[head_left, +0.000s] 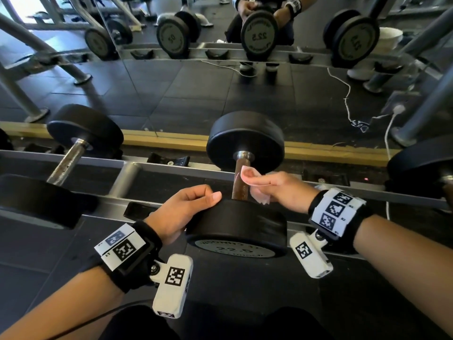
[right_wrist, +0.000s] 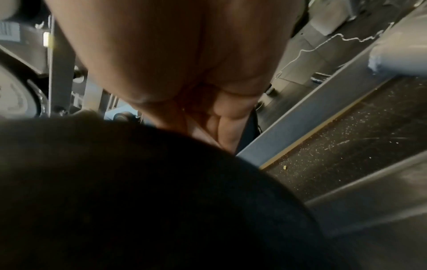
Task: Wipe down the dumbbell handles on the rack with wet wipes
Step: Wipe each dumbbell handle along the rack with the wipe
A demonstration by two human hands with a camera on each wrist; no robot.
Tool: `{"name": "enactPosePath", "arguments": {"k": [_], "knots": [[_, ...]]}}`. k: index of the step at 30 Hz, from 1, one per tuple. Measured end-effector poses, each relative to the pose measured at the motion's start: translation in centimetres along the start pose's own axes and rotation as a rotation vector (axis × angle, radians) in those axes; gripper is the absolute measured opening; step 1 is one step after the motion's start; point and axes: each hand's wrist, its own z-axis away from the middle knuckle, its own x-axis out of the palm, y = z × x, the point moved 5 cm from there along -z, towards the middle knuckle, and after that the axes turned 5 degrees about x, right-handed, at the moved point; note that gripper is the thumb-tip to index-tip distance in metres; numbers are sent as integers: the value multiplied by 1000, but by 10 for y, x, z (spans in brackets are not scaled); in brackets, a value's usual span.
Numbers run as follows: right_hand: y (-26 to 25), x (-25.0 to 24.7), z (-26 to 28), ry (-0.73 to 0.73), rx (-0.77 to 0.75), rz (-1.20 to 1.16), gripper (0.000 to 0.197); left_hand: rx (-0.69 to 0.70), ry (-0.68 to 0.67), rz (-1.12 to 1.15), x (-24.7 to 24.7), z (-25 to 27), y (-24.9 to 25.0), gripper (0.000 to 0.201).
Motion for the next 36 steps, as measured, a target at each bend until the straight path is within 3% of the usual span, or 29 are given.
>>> {"name": "enactPosePath", "arguments": {"k": [2, 4, 7, 11, 13, 17, 23, 25, 27, 29, 36], "knots": [[9, 2, 6, -54, 54, -119, 54, 8, 12, 16, -1, -1, -2, 29], [17, 4, 13, -120, 134, -56, 26, 1, 12, 13, -1, -2, -2, 32], [22, -1, 18, -191, 172, -125, 20, -3, 1, -3, -1, -1, -1, 33], [12, -24, 11, 149, 40, -337, 56, -4, 5, -12, 1, 0, 1, 32], [12, -22, 5, 185, 23, -378, 66, -3, 1, -24, 2, 1, 2, 31], [22, -5, -2, -10, 76, -442, 51, 3, 12, -25, 2, 1, 3, 29], [36, 1, 12, -335, 140, -512, 47, 7, 25, -9, 2, 0, 1, 26], [33, -12, 9, -271, 134, -515, 40, 9, 19, -5, 2, 0, 1, 28], [29, -32, -1, -106, 131, -598, 33, 15, 19, 3, 2, 0, 0, 27], [25, -42, -13, -25, 121, -653, 41, 16, 22, 2, 2, -1, 0, 28], [23, -19, -21, -187, 144, -646, 44, 18, 25, -11, 1, 0, 0, 31]]}}
